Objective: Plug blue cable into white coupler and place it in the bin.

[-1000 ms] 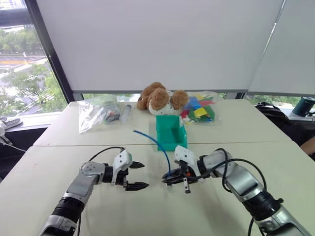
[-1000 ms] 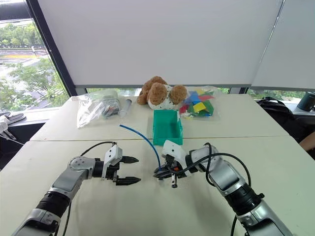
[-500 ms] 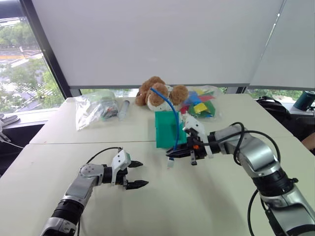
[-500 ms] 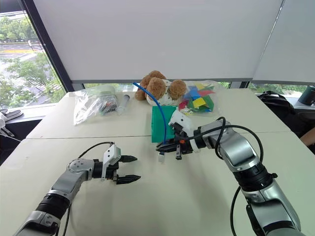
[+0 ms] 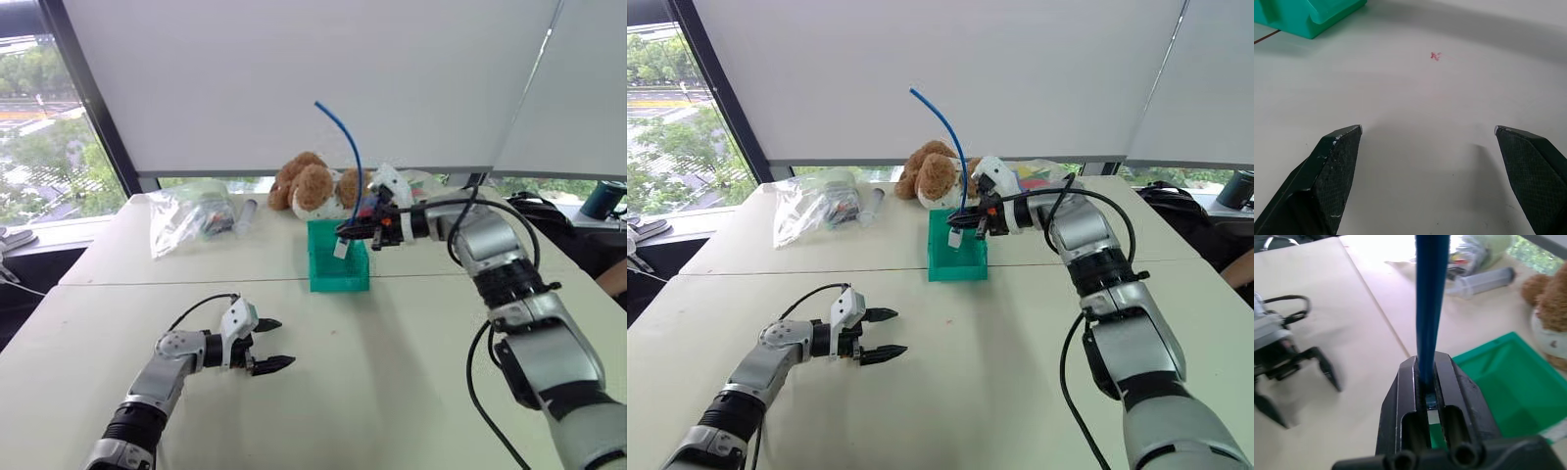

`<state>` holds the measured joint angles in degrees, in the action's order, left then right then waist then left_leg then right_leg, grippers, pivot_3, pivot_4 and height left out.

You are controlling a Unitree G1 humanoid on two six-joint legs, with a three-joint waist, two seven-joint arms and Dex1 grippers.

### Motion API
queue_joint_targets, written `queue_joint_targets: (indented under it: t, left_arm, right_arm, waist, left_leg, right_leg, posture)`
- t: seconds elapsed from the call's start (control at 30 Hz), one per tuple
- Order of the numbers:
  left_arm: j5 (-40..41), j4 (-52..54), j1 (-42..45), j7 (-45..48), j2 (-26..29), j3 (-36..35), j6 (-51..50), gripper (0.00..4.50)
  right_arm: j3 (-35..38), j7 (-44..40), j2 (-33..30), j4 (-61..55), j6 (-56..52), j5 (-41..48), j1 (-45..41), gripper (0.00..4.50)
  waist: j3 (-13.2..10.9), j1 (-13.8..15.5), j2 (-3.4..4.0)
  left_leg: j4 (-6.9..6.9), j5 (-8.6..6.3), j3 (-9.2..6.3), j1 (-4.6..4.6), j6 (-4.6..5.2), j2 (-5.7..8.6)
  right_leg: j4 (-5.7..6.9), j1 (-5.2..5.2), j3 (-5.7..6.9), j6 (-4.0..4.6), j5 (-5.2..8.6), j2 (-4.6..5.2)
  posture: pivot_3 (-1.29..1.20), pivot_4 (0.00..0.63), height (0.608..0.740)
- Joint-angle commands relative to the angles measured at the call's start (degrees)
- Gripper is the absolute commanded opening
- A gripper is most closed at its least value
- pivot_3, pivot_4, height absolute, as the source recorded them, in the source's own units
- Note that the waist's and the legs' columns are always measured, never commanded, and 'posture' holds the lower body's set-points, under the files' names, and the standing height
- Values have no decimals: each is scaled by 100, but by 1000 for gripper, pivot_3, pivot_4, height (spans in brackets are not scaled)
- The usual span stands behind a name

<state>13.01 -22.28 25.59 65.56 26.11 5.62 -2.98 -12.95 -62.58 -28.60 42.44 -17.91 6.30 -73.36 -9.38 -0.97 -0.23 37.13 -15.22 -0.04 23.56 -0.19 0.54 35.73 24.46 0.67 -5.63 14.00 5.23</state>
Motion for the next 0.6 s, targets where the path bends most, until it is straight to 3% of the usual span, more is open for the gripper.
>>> queue_joint_targets:
  t: [0.03,0.1,0.27,0.43,0.53,0.6]
  left_arm:
    - [32,154,-67,-113,46,-100,-19,4500]
    - [62,236,-117,-171,75,-145,-66,4500]
    - [239,567,-248,-293,183,-307,-368,4500]
    - [520,1145,-386,-404,356,-523,-981,4500]
    - [697,1605,-462,-496,512,-661,-1430,4500]
    - [829,1848,-490,-570,600,-754,-1692,4500]
  right_arm:
    - [-19,827,372,1426,895,-554,-508,849]
    - [22,1169,528,2032,1132,-743,-647,1672]
    - [302,1621,726,2720,1367,-846,-863,4353]
    - [572,1338,647,2580,1255,-732,-998,4482]
    - [719,804,326,1649,828,-555,-726,4482]
    - [807,531,73,446,235,-352,-181,4482]
  waist:
    - [0,-8,0]
    - [-1,-11,-1]
    - [-11,-15,7]
    - [-25,-30,15]
    - [-32,-21,20]
    - [-32,27,20]
  left_leg:
    - [-1,1,3,-3,-1,-1]
    - [-1,3,3,-4,-5,-4]
    - [-1,7,5,-4,-12,-5]
    - [-1,8,5,-5,-13,-9]
    - [-1,8,4,-5,-14,-16]
    - [-1,8,0,-5,-14,-16]
  right_leg:
    - [4,1,-1,0,0,0]
    - [11,2,-1,0,0,-2]
    - [20,5,-5,0,0,-1]
    - [30,12,-8,0,0,-4]
    - [32,12,-8,0,0,-11]
    - [32,10,-8,0,0,-12]
  posture:
    - [0,150,740]
    - [0,150,740]
    - [0,150,740]
    - [0,150,740]
    - [0,150,740]
    - [0,150,740]
